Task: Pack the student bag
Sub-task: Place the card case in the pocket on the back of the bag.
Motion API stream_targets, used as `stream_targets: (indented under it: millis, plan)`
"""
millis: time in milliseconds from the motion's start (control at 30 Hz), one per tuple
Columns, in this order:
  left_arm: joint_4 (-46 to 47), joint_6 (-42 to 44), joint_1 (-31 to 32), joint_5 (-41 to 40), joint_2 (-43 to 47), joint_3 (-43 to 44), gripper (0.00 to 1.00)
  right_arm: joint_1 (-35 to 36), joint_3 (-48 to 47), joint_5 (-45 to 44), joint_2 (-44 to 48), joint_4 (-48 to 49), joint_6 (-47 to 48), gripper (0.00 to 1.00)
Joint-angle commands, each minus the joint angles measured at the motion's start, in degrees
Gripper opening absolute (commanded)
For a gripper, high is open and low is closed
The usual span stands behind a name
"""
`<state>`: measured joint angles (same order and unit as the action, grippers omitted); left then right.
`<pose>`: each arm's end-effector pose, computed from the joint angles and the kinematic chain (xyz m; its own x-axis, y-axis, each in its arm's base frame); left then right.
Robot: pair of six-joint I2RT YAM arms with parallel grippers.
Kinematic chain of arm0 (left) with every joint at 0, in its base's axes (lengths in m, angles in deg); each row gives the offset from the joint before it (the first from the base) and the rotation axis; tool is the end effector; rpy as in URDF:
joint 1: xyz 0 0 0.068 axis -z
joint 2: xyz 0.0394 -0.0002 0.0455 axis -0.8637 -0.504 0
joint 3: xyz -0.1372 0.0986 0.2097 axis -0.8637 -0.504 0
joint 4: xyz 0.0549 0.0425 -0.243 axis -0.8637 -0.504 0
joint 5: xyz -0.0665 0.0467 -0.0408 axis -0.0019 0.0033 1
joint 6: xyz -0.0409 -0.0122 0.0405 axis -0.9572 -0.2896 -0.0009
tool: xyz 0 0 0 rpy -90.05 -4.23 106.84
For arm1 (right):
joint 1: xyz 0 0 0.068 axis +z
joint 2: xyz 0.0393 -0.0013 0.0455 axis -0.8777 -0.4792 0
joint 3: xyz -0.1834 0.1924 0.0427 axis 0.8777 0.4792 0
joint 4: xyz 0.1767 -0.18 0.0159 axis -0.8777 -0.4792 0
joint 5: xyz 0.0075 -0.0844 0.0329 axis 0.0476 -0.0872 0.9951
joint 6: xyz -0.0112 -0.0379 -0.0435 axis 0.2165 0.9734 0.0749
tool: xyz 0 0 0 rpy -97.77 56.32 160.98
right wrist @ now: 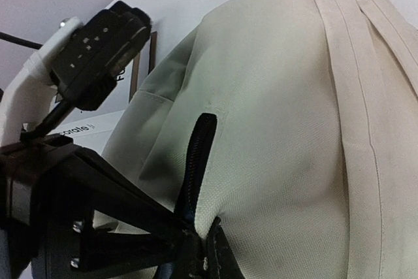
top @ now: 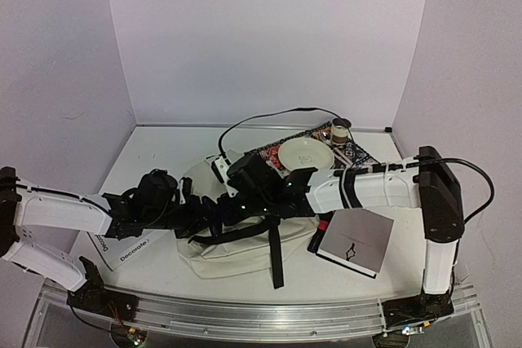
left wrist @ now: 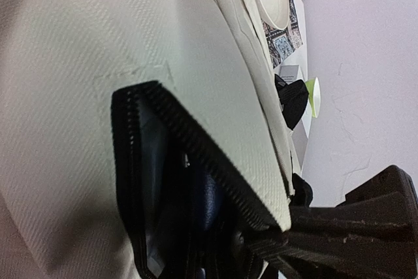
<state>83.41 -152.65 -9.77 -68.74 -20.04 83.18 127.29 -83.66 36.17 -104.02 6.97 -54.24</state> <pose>0.1608 -0.2003 0.1818 -0.9034 -0.3434 -0.2569 -0.0009 0.6006 -0.7996 0.1937 0.4246 0.2446 -0.4858 -0.0724 -0.8710 -0.7423 0.5603 0.3675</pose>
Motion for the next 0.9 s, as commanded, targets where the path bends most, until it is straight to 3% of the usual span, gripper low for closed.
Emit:
stream_targets:
  millis: [0,167,400,533,667,867]
  plan:
    - [5.16,0.82,1.05,-2.85,-0.68,3.26,0.07,1.41,-3.59,3.00,0.38,4.19,2.46,0.00]
    - [5.18,2.45,1.28,-3.40,1.11,2.52,0.21,1.40,-2.30,1.58,0.46,4.10,2.57,0.02]
    - [4.63,5.63,1.28,-0.96,3.91,0.29,0.44,1.40,-0.47,1.28,2.67,3.42,4.00,0.27]
    - [-0.46,8.47,1.33,0.11,5.68,0.33,0.53,1.40,1.56,0.33,5.19,0.16,5.57,0.40]
    - [-8.79,13.77,1.28,0.15,7.18,2.36,0.60,1.40,4.07,0.07,8.01,-4.01,6.75,0.50]
    - [-13.99,19.31,1.30,4.95,6.25,3.07,0.62,1.40,8.12,-0.09,11.13,-8.54,7.33,0.54]
